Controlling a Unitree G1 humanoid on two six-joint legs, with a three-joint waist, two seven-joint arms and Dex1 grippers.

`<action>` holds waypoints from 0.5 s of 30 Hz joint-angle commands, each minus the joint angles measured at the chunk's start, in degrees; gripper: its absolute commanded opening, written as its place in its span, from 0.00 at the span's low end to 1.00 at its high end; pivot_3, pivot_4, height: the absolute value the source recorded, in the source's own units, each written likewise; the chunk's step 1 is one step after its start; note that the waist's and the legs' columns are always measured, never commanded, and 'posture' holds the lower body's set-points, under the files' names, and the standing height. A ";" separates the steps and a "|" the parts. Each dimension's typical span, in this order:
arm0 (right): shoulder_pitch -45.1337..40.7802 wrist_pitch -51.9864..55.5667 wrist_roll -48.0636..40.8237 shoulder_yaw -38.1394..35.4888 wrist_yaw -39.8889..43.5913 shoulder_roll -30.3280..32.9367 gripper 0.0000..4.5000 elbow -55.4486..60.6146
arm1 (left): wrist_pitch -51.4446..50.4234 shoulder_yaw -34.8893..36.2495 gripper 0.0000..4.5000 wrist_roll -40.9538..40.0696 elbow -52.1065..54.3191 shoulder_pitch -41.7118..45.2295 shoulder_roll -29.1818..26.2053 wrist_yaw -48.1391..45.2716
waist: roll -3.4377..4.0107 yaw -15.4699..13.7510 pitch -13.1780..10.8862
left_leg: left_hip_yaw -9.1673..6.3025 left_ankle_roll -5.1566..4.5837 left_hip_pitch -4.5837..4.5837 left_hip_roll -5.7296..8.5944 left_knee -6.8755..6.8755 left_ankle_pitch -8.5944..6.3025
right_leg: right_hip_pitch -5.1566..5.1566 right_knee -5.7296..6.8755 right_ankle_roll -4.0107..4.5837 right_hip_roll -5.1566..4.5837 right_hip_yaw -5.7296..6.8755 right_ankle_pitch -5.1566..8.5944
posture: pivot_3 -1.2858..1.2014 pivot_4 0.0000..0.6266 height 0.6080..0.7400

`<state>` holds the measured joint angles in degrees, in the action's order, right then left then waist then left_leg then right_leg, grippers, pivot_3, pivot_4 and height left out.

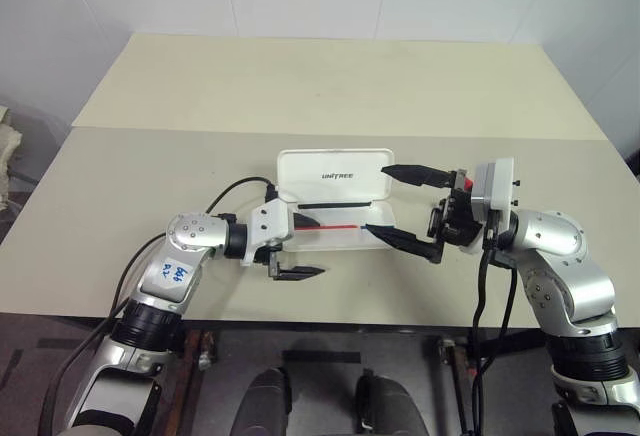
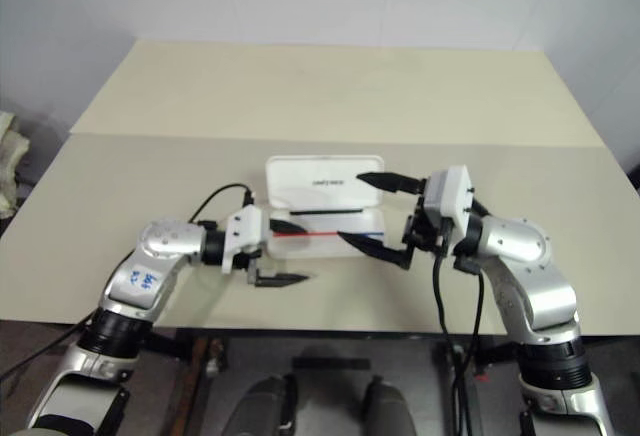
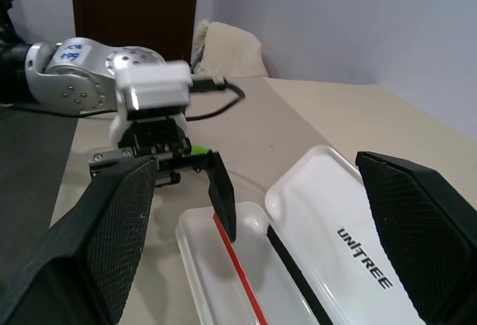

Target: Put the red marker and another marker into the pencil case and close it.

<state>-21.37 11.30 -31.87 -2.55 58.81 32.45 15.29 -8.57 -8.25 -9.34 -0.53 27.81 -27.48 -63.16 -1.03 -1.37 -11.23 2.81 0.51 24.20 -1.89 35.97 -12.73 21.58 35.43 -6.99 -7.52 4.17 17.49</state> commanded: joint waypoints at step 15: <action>-2.38 4.32 5.78 -14.66 -14.70 9.92 1.00 -23.27 | -5.79 12.19 0.99 -19.99 10.91 -1.68 -7.51 -2.36 | 0.01 0.46 0.00 | 0.14 -0.01 -0.03 -0.01 -0.05 -0.03 | 0.04 -0.04 0.01 0.03 -0.07 -0.01 | 0.52 0.24 1.00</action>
<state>-22.44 17.42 -28.01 -16.57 44.53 41.17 -6.37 -13.52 2.07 -27.17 7.95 25.59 -34.05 -64.97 -1.02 -0.92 -11.24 2.96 0.50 24.16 -1.90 35.91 -12.76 21.62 35.38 -6.98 -7.49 4.10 17.49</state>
